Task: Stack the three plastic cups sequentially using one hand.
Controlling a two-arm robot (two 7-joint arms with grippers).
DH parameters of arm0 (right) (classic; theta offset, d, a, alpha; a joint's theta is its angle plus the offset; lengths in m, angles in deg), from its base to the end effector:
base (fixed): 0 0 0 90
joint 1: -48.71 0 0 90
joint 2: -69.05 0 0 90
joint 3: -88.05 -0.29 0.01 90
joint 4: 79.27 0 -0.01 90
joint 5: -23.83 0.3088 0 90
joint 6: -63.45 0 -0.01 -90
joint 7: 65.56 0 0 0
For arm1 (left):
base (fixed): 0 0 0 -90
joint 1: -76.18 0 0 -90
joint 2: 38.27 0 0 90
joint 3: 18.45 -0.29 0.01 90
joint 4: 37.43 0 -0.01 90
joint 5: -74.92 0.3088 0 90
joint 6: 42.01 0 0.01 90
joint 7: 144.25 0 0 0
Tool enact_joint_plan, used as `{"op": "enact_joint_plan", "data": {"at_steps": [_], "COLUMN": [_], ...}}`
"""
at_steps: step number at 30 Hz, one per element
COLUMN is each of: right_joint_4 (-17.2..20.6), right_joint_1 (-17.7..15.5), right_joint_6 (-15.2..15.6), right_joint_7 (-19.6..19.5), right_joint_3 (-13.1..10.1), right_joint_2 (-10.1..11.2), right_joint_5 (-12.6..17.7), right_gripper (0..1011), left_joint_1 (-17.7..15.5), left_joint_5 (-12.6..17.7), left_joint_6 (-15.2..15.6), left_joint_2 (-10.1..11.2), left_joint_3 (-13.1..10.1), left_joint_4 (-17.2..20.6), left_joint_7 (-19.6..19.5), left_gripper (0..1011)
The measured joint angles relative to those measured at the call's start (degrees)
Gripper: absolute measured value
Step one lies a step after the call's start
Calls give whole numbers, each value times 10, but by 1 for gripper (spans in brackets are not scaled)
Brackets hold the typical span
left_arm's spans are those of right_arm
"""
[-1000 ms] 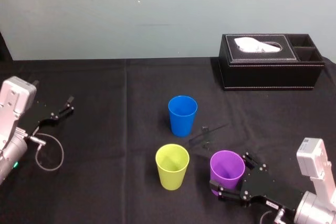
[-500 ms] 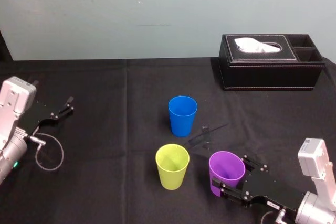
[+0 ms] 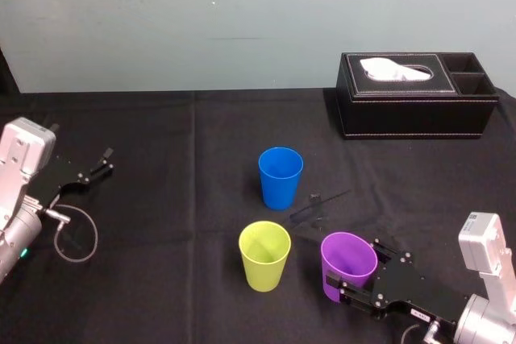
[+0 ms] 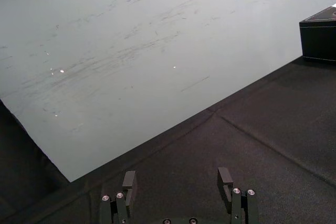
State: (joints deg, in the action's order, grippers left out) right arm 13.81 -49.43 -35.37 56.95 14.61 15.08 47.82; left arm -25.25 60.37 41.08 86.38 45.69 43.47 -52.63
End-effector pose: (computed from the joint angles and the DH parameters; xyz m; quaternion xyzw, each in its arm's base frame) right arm 0.2721 -0.0903 -0.3242 -0.0895 0.0001 -0.3409 0.9358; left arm 0.3581 0.0827 -0.3023 0.1415 -0.1325 0.5799 0.7913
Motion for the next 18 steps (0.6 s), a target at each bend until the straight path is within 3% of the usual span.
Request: {"op": "enact_joint_plan", "data": {"at_steps": [12,18], "right_joint_4": [2,31], "right_joint_1": [-1,-15], "right_joint_6": [1,26], "right_joint_7": [0,-16], "right_joint_3": [0,-4], "right_joint_2": [0,7], "right_joint_5": [-1,-5], "right_gripper": [729,729], "left_joint_1": [0,0], "left_joint_5": [0,0], "left_joint_6": [0,0], "left_joint_2": [0,0], "left_joint_3": [0,0], "left_joint_4": [0,0], "left_joint_7": [0,0], "left_gripper": [1011,1011]}}
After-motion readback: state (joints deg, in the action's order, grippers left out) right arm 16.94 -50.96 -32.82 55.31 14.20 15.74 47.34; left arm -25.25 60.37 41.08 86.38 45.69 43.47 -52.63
